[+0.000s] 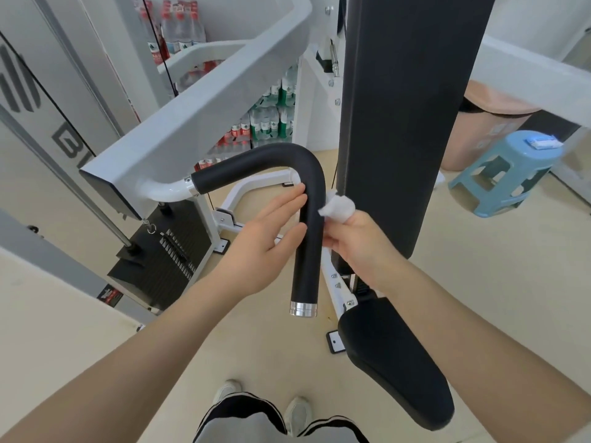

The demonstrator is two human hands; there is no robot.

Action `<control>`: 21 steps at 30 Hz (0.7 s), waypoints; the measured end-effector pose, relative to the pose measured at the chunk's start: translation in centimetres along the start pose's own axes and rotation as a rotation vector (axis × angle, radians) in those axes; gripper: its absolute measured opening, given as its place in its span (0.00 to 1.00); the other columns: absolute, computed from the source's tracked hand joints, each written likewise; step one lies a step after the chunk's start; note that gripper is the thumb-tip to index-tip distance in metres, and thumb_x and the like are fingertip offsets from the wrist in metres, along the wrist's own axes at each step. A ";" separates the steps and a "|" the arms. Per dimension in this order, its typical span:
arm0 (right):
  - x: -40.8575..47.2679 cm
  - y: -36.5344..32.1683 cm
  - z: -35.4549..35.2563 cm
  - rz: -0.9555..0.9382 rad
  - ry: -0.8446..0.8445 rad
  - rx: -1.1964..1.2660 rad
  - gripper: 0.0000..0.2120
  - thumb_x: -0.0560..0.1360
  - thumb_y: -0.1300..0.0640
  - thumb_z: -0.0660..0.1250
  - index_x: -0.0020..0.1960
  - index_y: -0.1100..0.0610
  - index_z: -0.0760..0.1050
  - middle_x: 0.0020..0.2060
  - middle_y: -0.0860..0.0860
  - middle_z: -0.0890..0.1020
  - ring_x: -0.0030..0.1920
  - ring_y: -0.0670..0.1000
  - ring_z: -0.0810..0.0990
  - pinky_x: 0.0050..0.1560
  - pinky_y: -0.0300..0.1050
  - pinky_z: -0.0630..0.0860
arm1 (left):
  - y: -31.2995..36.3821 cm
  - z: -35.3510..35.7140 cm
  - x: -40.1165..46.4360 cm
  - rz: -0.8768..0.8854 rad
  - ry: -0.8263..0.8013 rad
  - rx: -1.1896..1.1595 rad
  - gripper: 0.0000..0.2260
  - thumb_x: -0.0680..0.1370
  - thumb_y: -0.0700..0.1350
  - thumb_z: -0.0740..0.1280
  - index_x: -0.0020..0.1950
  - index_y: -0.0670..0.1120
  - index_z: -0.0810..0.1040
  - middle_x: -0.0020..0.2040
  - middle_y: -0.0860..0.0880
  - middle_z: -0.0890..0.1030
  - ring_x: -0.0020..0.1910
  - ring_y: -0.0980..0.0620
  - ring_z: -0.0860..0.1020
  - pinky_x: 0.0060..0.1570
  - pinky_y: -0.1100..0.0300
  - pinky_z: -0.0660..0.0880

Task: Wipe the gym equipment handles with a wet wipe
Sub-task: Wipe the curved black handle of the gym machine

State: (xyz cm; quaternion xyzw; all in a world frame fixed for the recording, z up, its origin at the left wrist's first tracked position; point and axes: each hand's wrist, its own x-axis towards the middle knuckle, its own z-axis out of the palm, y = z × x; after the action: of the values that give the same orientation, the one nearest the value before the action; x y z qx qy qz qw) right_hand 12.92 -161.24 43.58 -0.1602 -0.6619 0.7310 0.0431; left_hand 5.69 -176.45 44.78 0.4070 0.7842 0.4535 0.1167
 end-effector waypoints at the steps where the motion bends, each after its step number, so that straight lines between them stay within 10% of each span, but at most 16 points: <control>1: -0.1 0.0 0.4 -0.032 0.026 -0.065 0.11 0.78 0.67 0.58 0.57 0.62 0.75 0.48 0.61 0.80 0.51 0.57 0.81 0.54 0.54 0.79 | -0.2 -0.2 0.0 0.005 0.012 -0.019 0.18 0.80 0.43 0.58 0.71 0.47 0.67 0.72 0.57 0.64 0.71 0.62 0.61 0.69 0.70 0.57; 4: -0.8 0.3 1.4 -0.018 0.014 0.096 0.16 0.75 0.68 0.58 0.58 0.55 0.74 0.51 0.59 0.80 0.54 0.59 0.79 0.56 0.56 0.76 | -0.6 -0.3 0.0 0.009 0.004 -0.066 0.17 0.81 0.41 0.58 0.70 0.46 0.68 0.71 0.56 0.65 0.70 0.64 0.61 0.65 0.77 0.55; 10: 0.5 -1.7 1.0 0.204 0.192 0.337 0.32 0.78 0.36 0.43 0.61 0.57 0.74 0.54 0.60 0.82 0.55 0.57 0.80 0.55 0.52 0.77 | -0.9 -1.0 0.6 0.013 -0.040 -0.081 0.16 0.81 0.43 0.57 0.68 0.47 0.72 0.69 0.58 0.68 0.67 0.67 0.63 0.65 0.78 0.57; 18: 3.0 -2.9 2.7 -0.469 0.600 -0.711 0.10 0.78 0.61 0.59 0.53 0.61 0.79 0.50 0.56 0.79 0.49 0.48 0.75 0.49 0.37 0.70 | -1.6 -4.4 2.1 0.101 -0.019 0.024 0.13 0.80 0.39 0.59 0.63 0.47 0.76 0.59 0.59 0.74 0.57 0.72 0.68 0.56 0.82 0.59; 21: 4.4 -3.7 2.8 -0.872 0.311 -1.342 0.13 0.74 0.59 0.59 0.49 0.57 0.82 0.47 0.51 0.83 0.55 0.55 0.76 0.54 0.49 0.71 | -2.3 -6.6 2.9 0.168 0.094 0.104 0.13 0.77 0.37 0.60 0.58 0.44 0.78 0.54 0.57 0.75 0.52 0.74 0.69 0.52 0.81 0.63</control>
State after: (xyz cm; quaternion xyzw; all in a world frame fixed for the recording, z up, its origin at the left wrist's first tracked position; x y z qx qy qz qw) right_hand 7.39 -162.29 46.67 0.0207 -0.9482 0.0658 0.3102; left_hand -1.00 -178.91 47.18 0.4549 0.7746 0.4389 0.0199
